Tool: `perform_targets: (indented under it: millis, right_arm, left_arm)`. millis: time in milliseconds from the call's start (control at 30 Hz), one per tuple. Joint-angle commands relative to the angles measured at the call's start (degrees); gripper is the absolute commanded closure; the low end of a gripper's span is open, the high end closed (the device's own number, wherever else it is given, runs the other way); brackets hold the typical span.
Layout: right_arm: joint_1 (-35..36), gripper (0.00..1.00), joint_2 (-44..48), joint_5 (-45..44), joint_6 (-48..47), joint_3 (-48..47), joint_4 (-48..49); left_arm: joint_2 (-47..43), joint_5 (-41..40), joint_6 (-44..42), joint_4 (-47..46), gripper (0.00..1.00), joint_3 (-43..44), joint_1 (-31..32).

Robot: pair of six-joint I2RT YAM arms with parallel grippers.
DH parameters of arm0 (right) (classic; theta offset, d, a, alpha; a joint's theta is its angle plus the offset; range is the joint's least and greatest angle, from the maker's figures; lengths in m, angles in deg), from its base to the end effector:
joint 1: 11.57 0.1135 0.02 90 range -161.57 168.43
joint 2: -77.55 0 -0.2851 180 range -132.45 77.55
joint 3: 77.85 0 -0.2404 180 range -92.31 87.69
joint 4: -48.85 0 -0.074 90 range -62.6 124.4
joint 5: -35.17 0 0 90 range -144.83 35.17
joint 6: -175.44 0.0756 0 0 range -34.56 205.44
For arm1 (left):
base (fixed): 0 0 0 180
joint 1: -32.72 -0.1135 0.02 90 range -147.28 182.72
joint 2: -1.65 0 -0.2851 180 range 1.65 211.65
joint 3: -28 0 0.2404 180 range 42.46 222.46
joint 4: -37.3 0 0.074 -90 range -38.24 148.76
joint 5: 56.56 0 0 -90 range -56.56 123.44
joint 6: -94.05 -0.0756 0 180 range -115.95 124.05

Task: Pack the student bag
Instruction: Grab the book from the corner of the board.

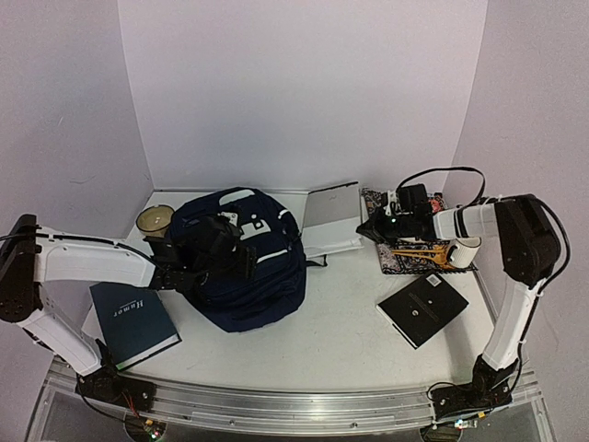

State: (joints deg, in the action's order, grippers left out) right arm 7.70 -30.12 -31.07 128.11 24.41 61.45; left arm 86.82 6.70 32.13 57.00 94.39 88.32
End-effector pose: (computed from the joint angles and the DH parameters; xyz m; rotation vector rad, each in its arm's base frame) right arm 0.4162 0.1778 0.2226 0.1017 2.0044 1.1084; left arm 0.2170 -0.2567 0.2321 0.2735 2.1596 -0.3132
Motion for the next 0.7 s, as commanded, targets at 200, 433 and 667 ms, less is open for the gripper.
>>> perform_targets:
  millis: [200,433,667]
  right_arm:
    - [0.18,1.00,16.39,3.75,1.53,9.10,5.12]
    - [0.30,1.00,22.37,10.90,5.52,18.15,12.75]
    - [2.12,1.00,27.69,16.59,8.69,24.13,20.28]
  left_arm:
    - [-9.71,7.82,11.35,-14.01,0.07,-9.24,-6.33]
    - [-9.22,14.77,16.37,-19.11,0.02,-11.37,-8.96]
    - [-7.51,21.12,20.66,-26.33,0.01,-12.31,-11.31]
